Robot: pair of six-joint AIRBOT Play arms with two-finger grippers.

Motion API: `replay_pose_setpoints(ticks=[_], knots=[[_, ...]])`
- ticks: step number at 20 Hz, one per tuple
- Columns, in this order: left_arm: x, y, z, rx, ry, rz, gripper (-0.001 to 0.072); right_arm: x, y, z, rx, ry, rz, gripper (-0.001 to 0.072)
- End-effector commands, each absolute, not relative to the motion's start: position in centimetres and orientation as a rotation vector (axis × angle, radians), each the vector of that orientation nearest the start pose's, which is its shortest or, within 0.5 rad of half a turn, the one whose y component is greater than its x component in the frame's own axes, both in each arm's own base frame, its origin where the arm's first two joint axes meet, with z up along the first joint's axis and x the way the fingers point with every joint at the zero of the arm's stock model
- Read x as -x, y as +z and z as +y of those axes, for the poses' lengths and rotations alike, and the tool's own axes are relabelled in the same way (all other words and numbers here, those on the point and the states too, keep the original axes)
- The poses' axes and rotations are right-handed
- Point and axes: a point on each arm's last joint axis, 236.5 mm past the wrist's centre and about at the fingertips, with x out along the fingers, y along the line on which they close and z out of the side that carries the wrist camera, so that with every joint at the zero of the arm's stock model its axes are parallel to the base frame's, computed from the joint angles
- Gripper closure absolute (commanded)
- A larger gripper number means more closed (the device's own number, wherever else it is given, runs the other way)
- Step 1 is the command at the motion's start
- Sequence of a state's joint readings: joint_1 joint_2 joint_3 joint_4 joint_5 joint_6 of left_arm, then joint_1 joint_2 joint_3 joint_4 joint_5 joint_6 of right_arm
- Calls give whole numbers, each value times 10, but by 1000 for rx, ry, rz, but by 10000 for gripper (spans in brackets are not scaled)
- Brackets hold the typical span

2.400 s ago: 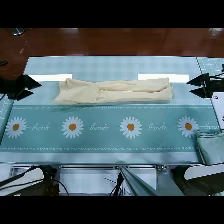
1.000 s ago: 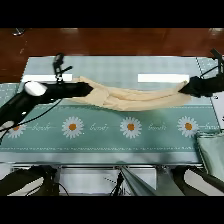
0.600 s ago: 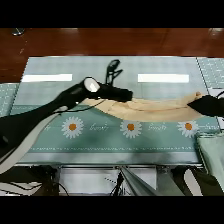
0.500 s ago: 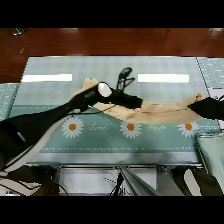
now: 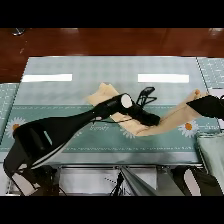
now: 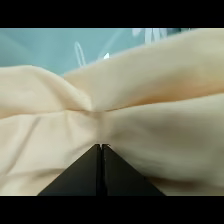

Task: Fold the shirts.

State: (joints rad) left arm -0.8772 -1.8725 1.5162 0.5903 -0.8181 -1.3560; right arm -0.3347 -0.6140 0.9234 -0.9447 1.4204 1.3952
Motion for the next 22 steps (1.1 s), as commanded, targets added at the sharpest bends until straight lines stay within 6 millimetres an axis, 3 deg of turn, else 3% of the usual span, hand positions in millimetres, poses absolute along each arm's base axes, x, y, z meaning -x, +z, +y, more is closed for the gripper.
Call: replay_pose_setpoints(ticks=[1,3,5,7,10,12,15,18,22], knots=[[-319,6,-482,432,-1012,1262,681,-259,154,68,-464,348,924,690],[-384,57,-420,519,-930,1139,681,-263,162,77,-489,386,892,690],[-426,110,-346,573,-849,1002,681,-269,166,98,-495,458,885,690],[-433,152,-279,590,-781,890,681,-278,164,133,-481,564,907,690],[-396,188,-213,569,-707,767,681,-308,160,208,-420,722,926,690],[-361,189,-192,549,-676,730,681,-333,151,258,-373,792,950,690],[-313,168,-182,549,-653,724,681,-371,116,319,-324,857,1020,689],[-283,133,-177,564,-631,760,681,-400,72,349,-321,866,1102,690],[-271,93,-175,590,-600,835,681,-404,30,372,-367,882,1221,689]])
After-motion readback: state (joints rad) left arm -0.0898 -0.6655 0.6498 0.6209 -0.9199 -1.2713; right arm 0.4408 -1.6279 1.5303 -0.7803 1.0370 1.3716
